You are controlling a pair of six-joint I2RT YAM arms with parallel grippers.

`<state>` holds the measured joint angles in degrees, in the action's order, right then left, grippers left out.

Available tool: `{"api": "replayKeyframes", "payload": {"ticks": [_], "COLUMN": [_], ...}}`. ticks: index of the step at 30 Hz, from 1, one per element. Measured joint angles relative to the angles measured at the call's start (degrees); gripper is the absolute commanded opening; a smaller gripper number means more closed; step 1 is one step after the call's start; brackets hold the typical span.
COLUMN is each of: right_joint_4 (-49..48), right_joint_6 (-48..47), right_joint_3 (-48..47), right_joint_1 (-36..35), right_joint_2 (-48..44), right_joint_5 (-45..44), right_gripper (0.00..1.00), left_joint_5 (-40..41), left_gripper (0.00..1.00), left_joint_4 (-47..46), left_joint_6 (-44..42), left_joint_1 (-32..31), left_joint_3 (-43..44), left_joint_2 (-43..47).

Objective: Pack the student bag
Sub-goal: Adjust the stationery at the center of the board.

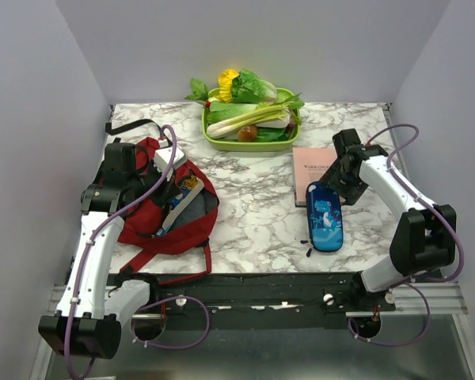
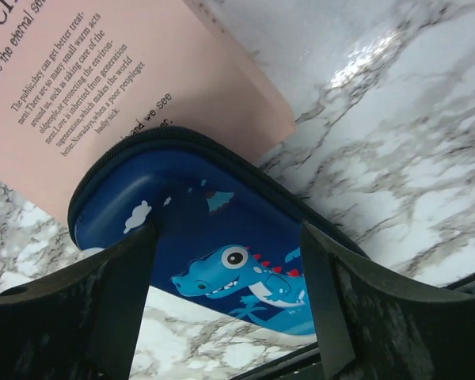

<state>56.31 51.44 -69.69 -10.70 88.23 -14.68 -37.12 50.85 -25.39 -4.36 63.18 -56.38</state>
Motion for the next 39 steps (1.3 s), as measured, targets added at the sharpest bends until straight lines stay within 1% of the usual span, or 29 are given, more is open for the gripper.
{"api": "replayKeyframes", "payload": {"ticks": [2, 6, 8, 12, 18, 21, 24, 30, 33, 39], "right_joint_4": [-2.47, -8.44, -10.67, -14.38, -18.34, -17.79, -16.15, -15.08, -16.87, -22.08], "right_joint_6": [0.26, 1.07, 1.14, 1.20, 0.83, -0.37, -1.64, -2.40, -0.15, 10.69], "right_joint_3": [2.43, 6.14, 7.15, 7.28, 6.95, 5.62, 2.93, 1.84, 5.11, 18.45], "right_joint_1": [0.00, -0.35, -1.20, -5.01, -11.13, -11.41, -10.86, -10.21, -10.19, -10.71], "right_joint_2": [-0.24, -2.10, -2.36, -1.79, -0.79, -0.90, -0.92, -1.18, -1.62, -4.76], "right_joint_5": [2.45, 8.55, 12.02, 17.49, 23.89, 23.98, 21.57, 18.53, 19.08, 19.93], "right_gripper": [0.77, 0.70, 0.69, 0.65, 0.66, 0.69, 0.70, 0.71, 0.71, 0.72], "left_joint_5": [0.02, 0.02, 0.02, 0.02, 0.02, 0.02, 0.02, 0.02, 0.02, 0.04], "left_gripper": [0.00, 0.00, 0.00, 0.00, 0.00, 0.00, 0.00, 0.00, 0.00, 0.00], "left_joint_4": [-0.04, -0.11, -0.11, -0.11, -0.17, -0.17, -0.17, -0.17, -0.17, -0.15], "left_joint_6": [-0.04, -0.11, -0.20, -0.33, -0.31, -0.31, -0.31, -0.35, -0.50, -1.16], "left_joint_1": [0.00, 0.00, 0.00, 0.00, 0.00, 0.00, 0.00, 0.00, 0.00, 0.00], "left_joint_3": [0.00, 0.00, 0.00, 0.00, 0.00, 0.00, 0.00, 0.00, 0.00, 0.00], "left_joint_2": [-0.02, -0.04, -0.04, -0.04, -0.07, -0.04, -0.04, -0.04, -0.04, -0.04]}}
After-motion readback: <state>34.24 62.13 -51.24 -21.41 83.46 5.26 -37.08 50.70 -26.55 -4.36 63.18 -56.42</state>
